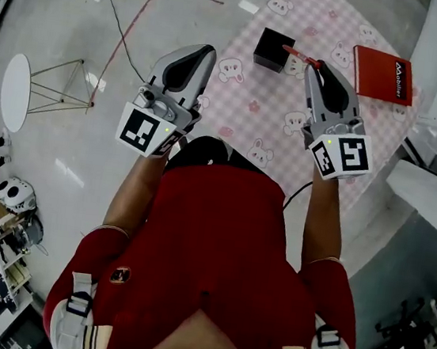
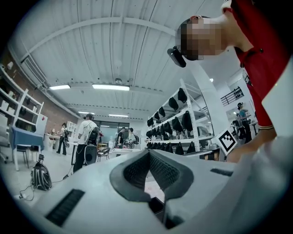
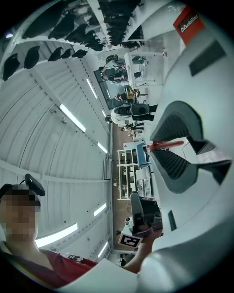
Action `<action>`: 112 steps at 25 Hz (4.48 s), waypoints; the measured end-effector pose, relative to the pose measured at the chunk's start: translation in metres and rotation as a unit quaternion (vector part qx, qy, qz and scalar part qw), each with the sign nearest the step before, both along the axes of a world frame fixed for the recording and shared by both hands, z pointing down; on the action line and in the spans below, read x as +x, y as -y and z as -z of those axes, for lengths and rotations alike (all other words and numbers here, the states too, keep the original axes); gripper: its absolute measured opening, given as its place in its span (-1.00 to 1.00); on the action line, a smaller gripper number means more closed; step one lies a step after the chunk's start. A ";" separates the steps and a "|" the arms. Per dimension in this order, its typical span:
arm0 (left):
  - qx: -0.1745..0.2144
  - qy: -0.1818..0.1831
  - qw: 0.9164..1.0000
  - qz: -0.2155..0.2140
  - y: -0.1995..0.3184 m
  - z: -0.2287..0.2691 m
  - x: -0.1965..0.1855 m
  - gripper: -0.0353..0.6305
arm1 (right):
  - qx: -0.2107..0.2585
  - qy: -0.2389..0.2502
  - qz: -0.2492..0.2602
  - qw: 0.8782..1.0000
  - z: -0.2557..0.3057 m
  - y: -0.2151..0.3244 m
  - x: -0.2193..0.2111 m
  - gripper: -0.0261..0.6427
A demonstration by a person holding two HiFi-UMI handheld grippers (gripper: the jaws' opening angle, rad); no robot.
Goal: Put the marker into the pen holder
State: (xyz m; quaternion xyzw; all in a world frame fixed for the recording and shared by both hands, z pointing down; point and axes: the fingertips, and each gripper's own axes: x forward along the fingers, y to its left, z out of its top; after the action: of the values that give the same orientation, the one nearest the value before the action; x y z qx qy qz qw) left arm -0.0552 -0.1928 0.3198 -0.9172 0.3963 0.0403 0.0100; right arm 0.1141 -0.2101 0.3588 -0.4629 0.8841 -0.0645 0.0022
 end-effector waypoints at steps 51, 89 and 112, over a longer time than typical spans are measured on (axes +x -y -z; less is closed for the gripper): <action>-0.058 0.000 0.998 -0.028 0.062 -0.049 -0.029 -0.88 | -0.195 -0.119 -0.011 0.973 -0.187 0.097 -0.037 -0.73; -0.043 -0.013 0.997 -0.061 0.050 -0.040 -0.026 -0.88 | -0.042 -0.033 -0.050 0.997 -0.052 0.059 -0.051 -0.92; -0.023 -0.008 0.994 -0.103 0.008 -0.028 -0.014 -0.88 | 0.023 0.030 -0.061 0.997 0.012 -0.030 -0.078 -0.93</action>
State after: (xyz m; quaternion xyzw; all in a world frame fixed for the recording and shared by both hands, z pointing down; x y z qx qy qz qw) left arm -0.0690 -0.2006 0.3476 -0.9526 0.3010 0.0398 -0.0183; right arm 0.0357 -0.1801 0.3468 -0.5132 0.8552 -0.0578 0.0435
